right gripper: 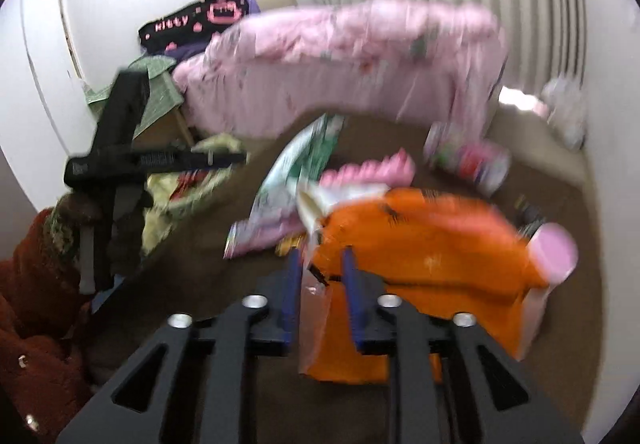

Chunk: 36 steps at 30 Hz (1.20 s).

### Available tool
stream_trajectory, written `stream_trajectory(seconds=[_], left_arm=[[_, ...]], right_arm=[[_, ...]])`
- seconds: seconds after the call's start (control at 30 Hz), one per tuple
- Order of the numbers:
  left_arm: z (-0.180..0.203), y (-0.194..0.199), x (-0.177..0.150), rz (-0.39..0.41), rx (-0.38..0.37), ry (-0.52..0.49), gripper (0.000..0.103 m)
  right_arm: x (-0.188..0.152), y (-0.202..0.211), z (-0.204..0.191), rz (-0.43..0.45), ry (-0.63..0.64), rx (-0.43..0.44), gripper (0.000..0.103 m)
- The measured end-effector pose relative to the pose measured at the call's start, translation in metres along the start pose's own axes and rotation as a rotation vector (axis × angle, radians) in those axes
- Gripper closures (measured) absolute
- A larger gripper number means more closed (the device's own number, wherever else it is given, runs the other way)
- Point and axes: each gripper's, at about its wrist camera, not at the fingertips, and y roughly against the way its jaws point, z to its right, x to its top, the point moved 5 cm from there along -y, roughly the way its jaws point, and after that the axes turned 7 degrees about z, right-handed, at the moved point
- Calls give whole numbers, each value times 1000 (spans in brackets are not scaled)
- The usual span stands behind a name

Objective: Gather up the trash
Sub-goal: 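Lift the milk carton with the left tool while the right tool lifts the white cup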

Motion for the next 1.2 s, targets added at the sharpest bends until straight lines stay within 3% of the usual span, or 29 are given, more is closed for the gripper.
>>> stream_trajectory(seconds=[0.1,0.2,0.37,0.5,0.57,0.6,0.73,0.83,1.03,1.1,1.2], left_arm=[[-1,-2,-2,-4,3,11,50],[-3,-1,-5,-10,4,2,50],[-10,1,-6,-6,7,14,50],[-12,-2,-1,-8,0,18,46],[-10,-8,3,-13,-18,16,46],[-7,-12,6,-20,-28,7,46],[2,-43,24,-66,-44,-6,45],[1,-66,37,-93,-9,11,41],[-5,-113,50,-219,64,32,37],[-7,-120,48,-250,56,55,37],[-11,-114,45,-267,13,139,46]], right_arm=[[20,-17,-7,-2,114,-53,66],[31,-36,-12,-18,161,-33,66],[12,-89,-5,-186,189,-12,66],[-8,-97,-1,-237,193,-23,66],[-14,-91,-2,-225,198,-44,68],[-16,-88,0,-216,201,-69,79],[-18,-67,0,-147,126,-75,90],[-21,-52,1,-99,63,-77,93],[-34,-39,8,-64,-56,-70,93],[-35,-37,7,-58,-52,-80,93],[-35,-34,4,-50,-40,-87,93]])
